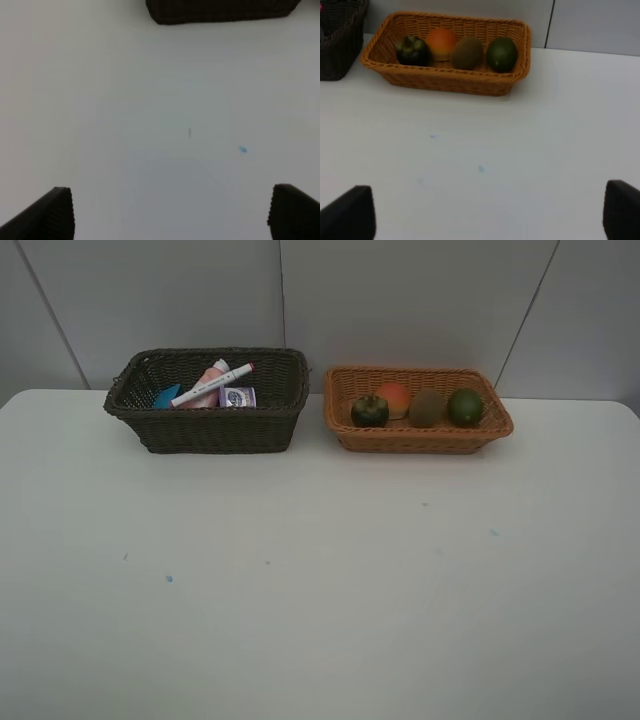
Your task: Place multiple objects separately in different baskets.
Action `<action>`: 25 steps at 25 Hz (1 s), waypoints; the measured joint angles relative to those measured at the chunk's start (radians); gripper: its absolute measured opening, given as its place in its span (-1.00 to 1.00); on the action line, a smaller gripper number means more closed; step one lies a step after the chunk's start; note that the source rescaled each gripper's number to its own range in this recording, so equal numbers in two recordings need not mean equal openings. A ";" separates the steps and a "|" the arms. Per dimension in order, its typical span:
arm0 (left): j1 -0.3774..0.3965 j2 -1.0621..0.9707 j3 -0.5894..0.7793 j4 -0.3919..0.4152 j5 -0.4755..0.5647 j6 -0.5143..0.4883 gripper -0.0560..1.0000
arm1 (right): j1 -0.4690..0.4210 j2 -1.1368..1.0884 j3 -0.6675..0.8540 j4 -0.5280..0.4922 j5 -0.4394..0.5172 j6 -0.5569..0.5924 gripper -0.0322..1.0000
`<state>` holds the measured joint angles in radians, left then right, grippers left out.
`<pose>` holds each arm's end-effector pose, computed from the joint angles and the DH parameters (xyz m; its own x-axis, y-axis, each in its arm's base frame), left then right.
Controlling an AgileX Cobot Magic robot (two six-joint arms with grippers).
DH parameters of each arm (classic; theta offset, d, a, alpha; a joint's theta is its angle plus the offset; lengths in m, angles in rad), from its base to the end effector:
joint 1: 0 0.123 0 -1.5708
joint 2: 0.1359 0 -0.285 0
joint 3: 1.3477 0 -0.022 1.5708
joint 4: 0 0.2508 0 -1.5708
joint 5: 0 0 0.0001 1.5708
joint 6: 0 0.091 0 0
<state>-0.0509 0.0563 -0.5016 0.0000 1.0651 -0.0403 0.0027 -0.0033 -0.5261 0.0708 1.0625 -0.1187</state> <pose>0.0035 -0.0002 0.2774 -0.5088 -0.0144 -0.8608 0.0304 0.9989 -0.0347 -0.0087 0.0056 0.2845 -0.4239 -0.0851 -0.9017 -0.0945 0.9943 -0.0494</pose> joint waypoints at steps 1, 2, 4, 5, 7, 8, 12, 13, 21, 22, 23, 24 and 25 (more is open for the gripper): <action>0.000 -0.021 0.000 0.000 0.000 0.001 0.97 | 0.000 0.000 0.000 0.000 0.000 0.000 0.99; 0.000 -0.043 0.000 0.000 0.000 0.002 0.97 | 0.000 0.000 0.000 0.000 0.000 0.000 0.99; 0.000 -0.060 0.000 0.000 0.000 0.004 0.97 | 0.000 0.000 0.000 0.000 0.000 0.000 0.99; 0.000 -0.061 0.000 0.000 0.000 0.008 0.97 | 0.000 0.000 0.000 0.000 0.000 0.000 0.99; 0.000 -0.061 0.000 0.000 0.000 0.010 0.97 | 0.000 0.000 0.000 0.000 0.000 0.000 0.99; 0.000 -0.061 0.000 0.000 0.000 0.010 0.97 | 0.000 0.000 0.000 0.000 0.000 0.000 0.99; 0.000 -0.061 0.000 -0.008 0.000 0.010 0.97 | 0.000 0.000 0.000 0.000 0.000 0.000 0.99; 0.000 -0.061 0.000 -0.008 0.000 0.010 0.97 | 0.000 0.000 0.000 0.000 0.000 0.000 0.99; 0.000 -0.061 0.000 -0.008 0.000 0.010 0.97 | 0.000 0.000 0.000 0.000 0.000 0.000 0.99; 0.000 -0.061 0.000 -0.008 0.000 0.010 0.97 | 0.000 0.000 0.000 0.000 0.000 0.000 0.99; 0.000 -0.061 0.000 -0.008 0.000 0.010 0.97 | 0.000 0.000 0.000 0.000 0.000 0.000 0.99; 0.000 -0.061 0.000 -0.008 0.000 0.010 0.97 | 0.000 0.000 0.000 0.000 0.000 0.000 0.99; 0.000 -0.061 0.000 -0.008 0.000 0.010 0.97 | 0.000 0.000 0.000 0.000 0.000 0.000 0.99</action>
<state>-0.0509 -0.0052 -0.5016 -0.0077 1.0651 -0.0305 0.0027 -0.0033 -0.5261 0.0708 1.0625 -0.1187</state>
